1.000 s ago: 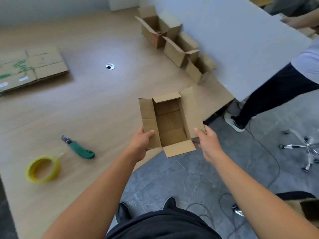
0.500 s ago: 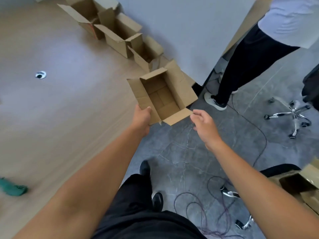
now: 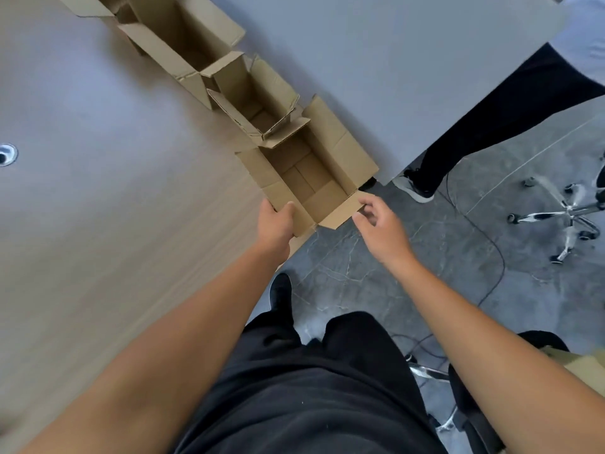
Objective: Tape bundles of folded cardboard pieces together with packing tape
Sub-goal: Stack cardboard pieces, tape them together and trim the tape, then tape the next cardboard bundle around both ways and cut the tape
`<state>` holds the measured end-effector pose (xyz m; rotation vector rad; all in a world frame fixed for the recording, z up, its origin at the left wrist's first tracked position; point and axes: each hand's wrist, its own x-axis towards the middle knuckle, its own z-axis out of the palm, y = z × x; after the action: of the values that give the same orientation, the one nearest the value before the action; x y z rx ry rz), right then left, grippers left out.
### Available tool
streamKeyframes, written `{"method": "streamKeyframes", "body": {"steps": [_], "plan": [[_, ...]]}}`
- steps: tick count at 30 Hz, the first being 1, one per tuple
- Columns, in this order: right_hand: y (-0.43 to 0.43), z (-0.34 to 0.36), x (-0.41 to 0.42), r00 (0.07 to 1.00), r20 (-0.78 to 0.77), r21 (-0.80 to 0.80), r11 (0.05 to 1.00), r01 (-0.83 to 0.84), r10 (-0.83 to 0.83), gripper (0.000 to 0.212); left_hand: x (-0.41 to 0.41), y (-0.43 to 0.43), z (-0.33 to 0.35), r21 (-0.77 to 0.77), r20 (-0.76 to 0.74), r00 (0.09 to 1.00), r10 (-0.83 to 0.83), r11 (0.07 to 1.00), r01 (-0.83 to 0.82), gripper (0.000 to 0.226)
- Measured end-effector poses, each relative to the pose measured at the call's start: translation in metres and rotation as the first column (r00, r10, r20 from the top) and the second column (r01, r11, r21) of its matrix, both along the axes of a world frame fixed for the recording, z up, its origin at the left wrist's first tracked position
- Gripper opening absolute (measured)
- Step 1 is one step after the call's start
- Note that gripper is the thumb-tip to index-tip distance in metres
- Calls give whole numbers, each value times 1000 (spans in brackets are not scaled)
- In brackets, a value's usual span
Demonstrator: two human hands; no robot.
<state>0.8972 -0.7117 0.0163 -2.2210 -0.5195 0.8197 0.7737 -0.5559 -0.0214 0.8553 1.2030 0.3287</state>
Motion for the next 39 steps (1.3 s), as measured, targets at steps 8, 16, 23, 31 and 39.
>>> {"method": "streamKeyframes", "body": {"steps": [8, 16, 23, 31, 39], "plan": [[7, 22, 38, 878, 411, 29, 959, -282, 246, 32, 26, 0, -6, 40, -134, 991, 5, 999, 1, 7], [65, 46, 53, 511, 468, -32, 591, -806, 721, 45, -23, -23, 21, 535, -482, 838, 256, 843, 50, 42], [106, 37, -59, -8, 411, -190, 77, -979, 912, 58, -128, -86, 48, 529, -721, 557, 412, 847, 58, 41], [90, 25, -239, -174, 431, -203, -92, -975, 885, 56, -297, -160, 56, 529, -765, 385, 516, 845, -80, 39], [98, 34, -360, -194, 396, -277, -85, -957, 897, 56, -440, -146, 55, 555, -761, 347, 547, 827, -88, 43]]}}
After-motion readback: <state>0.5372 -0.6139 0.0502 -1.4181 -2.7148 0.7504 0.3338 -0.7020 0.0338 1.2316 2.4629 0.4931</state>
